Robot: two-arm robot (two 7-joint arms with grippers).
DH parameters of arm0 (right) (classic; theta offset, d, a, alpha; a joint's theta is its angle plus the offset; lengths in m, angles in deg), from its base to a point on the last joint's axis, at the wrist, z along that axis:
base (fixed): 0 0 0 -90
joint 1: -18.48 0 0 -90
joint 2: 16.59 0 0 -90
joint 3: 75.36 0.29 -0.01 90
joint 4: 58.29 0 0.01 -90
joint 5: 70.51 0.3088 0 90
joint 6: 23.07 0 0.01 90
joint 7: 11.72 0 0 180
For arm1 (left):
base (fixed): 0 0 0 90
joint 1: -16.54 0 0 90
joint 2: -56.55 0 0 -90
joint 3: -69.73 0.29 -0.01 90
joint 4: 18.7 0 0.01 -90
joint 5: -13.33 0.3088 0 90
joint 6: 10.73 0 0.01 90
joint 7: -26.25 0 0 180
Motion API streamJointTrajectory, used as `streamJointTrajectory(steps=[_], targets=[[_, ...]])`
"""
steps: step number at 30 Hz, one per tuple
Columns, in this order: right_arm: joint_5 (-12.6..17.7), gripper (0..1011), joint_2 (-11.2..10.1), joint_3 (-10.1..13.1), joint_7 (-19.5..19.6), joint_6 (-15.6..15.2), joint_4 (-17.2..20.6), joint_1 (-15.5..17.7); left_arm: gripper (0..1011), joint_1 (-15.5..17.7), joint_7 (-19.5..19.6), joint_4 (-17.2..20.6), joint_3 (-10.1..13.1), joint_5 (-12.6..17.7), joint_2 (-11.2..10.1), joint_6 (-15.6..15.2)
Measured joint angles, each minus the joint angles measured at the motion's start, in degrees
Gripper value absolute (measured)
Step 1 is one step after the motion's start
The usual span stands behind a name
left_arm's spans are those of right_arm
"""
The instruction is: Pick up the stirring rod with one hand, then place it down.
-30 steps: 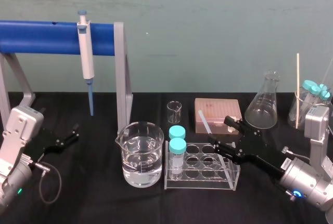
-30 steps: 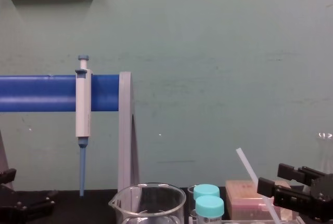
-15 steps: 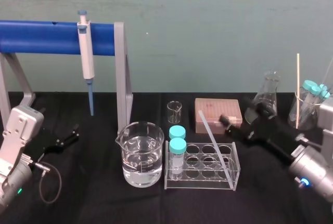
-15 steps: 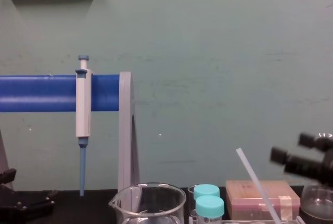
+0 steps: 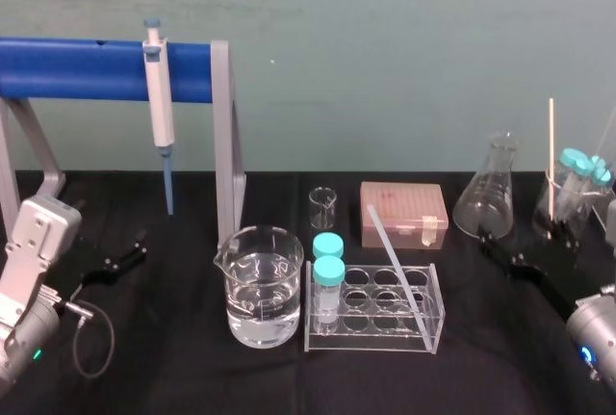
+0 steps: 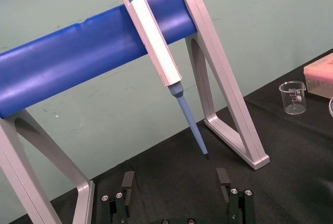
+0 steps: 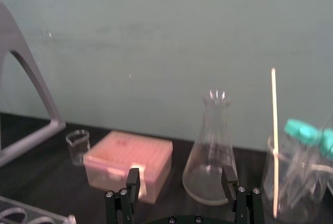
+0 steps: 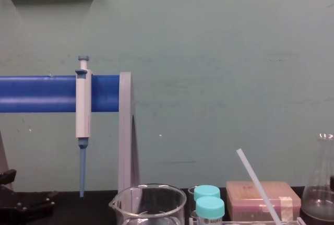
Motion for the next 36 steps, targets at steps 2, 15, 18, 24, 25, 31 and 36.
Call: streamJointTrajectory(steps=[2,15,18,24,25,31,36], targets=[[-0.1,1000,0.1,0.0,0.0,-0.7,-0.4,0.0,1000,0.0,0.0,0.0,0.0,0.0,0.0,0.0],[-0.1,1000,0.1,-0.1,-0.2,-0.6,-0.3,-0.1,1000,0.0,0.0,0.0,0.0,0.0,0.0,0.0],[-0.1,1000,0.0,-0.1,-0.2,-0.5,-0.2,-0.1,1000,0.0,0.0,0.0,0.0,0.0,0.0,0.0],[0.0,1000,0.0,-0.1,-0.2,-0.4,-0.2,-0.1,1000,0.0,0.0,0.0,0.0,0.0,0.0,0.0],[0.0,1000,0.0,-0.1,-0.2,-0.3,-0.2,-0.1,1000,0.0,0.0,0.0,0.0,0.0,0.0,0.0],[0.0,1000,0.0,-0.1,-0.3,-0.3,-0.1,-0.1,1000,0.0,0.0,0.0,0.0,0.0,0.0,0.0],[0.0,1000,0.0,-0.1,-0.3,-0.2,-0.1,-0.1,1000,0.0,0.0,0.0,0.0,0.0,0.0,0.0]])
